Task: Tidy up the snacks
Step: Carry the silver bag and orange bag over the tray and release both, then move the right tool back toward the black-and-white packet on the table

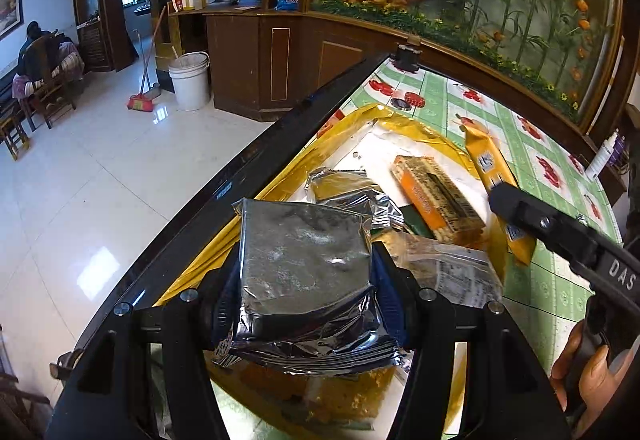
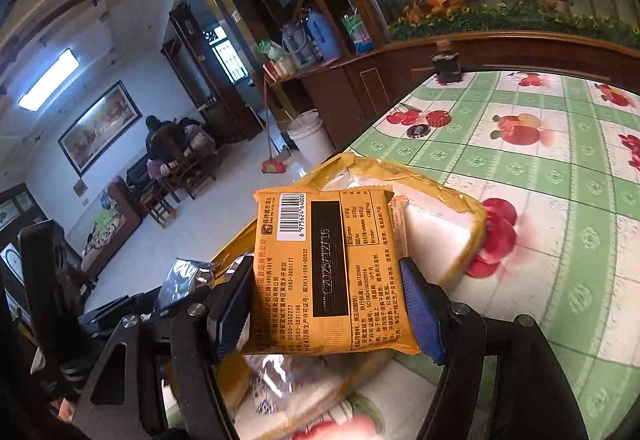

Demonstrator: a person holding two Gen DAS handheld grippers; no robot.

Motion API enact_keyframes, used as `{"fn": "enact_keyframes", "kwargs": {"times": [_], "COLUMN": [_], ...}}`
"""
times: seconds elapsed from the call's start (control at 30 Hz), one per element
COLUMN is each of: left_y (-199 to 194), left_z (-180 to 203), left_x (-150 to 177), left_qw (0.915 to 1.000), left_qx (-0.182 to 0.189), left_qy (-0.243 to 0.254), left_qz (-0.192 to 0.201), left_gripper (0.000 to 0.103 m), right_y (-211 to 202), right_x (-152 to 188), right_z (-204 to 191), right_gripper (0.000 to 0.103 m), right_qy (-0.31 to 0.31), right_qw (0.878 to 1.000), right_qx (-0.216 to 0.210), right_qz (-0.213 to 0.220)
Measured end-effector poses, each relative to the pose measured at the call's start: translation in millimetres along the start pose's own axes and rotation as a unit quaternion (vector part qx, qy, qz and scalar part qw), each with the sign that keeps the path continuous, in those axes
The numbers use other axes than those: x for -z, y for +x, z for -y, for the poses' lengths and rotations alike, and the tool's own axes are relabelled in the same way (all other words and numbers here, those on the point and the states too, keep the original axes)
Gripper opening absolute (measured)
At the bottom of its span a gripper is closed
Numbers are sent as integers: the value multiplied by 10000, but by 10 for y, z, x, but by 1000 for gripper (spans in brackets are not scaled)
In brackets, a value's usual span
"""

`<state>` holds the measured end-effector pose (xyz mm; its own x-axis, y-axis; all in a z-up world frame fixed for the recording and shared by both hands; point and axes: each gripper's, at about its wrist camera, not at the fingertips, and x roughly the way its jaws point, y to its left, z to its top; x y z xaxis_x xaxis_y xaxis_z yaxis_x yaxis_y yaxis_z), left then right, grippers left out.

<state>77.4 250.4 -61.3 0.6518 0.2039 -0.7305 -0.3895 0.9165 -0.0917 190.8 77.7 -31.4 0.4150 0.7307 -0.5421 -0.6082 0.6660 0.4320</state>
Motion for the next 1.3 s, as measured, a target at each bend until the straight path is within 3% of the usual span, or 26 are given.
{"fn": "enact_keyframes", "kwargs": {"times": [0.37, 0.47, 0.6, 1.3], "left_y": [98, 73, 11, -314], "left_z": [45, 56, 39, 474], "left_x": [41, 40, 43, 19], "left_qw": [9995, 9987, 9983, 9981], "left_qx": [-292, -500, -577, -411], "left_qy": [102, 87, 60, 302], "left_qz": [-60, -9, 62, 336], "left_gripper": [60, 72, 78, 78], "right_y": [420, 416, 296, -649], "right_x": [-76, -71, -86, 189], "right_z": [-18, 8, 35, 631], "right_gripper": [71, 73, 80, 80], "right_qy": [-141, -120, -85, 559], "right_qw": [9992, 9992, 9994, 9963], "right_qx": [233, 284, 295, 519], "right_qz": [-280, -253, -155, 386]}}
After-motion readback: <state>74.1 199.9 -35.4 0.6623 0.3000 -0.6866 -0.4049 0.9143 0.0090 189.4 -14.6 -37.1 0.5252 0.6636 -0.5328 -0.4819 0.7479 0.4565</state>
